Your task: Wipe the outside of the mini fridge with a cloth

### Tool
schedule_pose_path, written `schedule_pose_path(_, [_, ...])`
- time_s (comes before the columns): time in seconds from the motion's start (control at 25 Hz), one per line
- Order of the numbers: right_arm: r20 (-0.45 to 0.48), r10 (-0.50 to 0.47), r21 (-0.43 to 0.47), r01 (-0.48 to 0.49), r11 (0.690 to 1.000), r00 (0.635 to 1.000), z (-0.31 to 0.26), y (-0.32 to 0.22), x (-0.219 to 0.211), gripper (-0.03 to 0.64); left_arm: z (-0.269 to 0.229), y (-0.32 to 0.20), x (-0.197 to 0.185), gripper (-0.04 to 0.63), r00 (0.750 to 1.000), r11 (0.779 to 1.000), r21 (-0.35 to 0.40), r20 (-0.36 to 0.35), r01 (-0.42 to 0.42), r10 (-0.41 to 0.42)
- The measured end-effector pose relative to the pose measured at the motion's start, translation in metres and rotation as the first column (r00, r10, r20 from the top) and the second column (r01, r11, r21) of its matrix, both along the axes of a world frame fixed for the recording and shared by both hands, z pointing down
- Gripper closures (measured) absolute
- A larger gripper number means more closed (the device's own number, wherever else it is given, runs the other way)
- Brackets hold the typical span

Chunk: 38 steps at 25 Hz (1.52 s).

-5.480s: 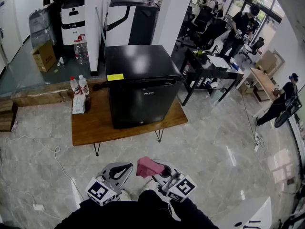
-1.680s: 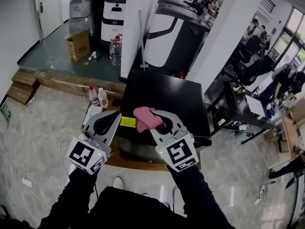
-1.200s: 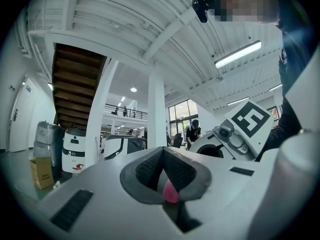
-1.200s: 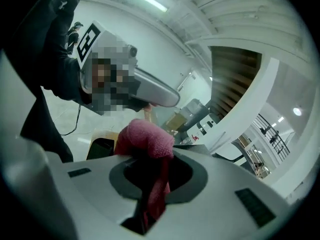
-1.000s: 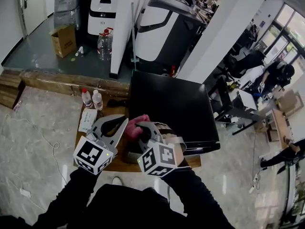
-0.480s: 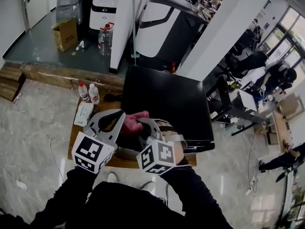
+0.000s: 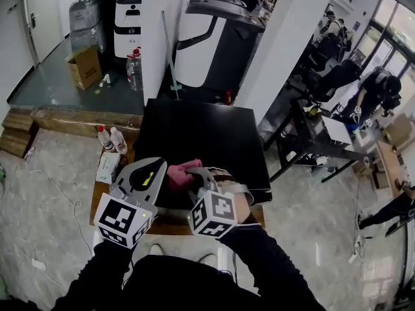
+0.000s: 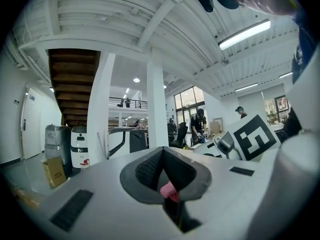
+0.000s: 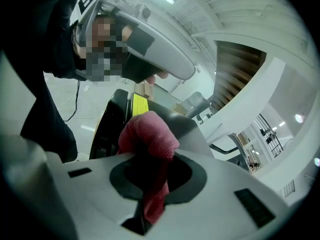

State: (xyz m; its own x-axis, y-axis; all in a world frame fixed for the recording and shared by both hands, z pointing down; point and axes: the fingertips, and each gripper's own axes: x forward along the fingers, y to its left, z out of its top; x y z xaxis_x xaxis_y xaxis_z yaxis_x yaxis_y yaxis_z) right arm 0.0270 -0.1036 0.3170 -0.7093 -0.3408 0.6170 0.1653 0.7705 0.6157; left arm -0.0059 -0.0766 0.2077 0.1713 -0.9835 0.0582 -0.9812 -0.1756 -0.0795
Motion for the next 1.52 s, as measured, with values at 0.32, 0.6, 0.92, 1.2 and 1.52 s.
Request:
schedule_pose_path(0.32, [-0.034, 0.049, 0.001, -0.049, 0.999, 0.998, -0.002, -0.048, 0.079, 0.574, -0.004, -0.041, 0.079, 0.590, 0.999, 0.999, 0.000, 0.004, -0.048, 0.048])
schedule_pose_path(0.6, [-0.025, 0.108, -0.016, -0.108, 0.994, 0.994, -0.002, -0.085, 0.147, 0.574, -0.001, -0.073, 0.138, 0.590, 0.996, 0.996, -0.006, 0.001, -0.087, 0.087])
schedule_pose_path(0.92, [-0.040, 0.116, -0.013, -0.116, 0.993, 0.992, -0.003, -0.121, 0.210, 0.574, -0.002, -0.100, 0.183, 0.589, 0.998, 0.998, 0.013, -0.010, -0.065, 0.066])
schedule_pose_path(1.2, [-0.111, 0.155, 0.018, -0.154, 0.988, 0.982, 0.000, -0.145, 0.241, 0.574, 0.003, -0.099, 0.182, 0.589, 1.000, 1.000, 0.009, -0.017, 0.000, 0.000])
schedule_pose_path(1.52, [0.033, 0.165, 0.107, -0.168, 0.980, 0.986, -0.064, -0.158, 0.205, 0.572, -0.016, -0.099, 0.143, 0.590, 1.000, 1.000, 0.021, 0.000, 0.020, -0.020])
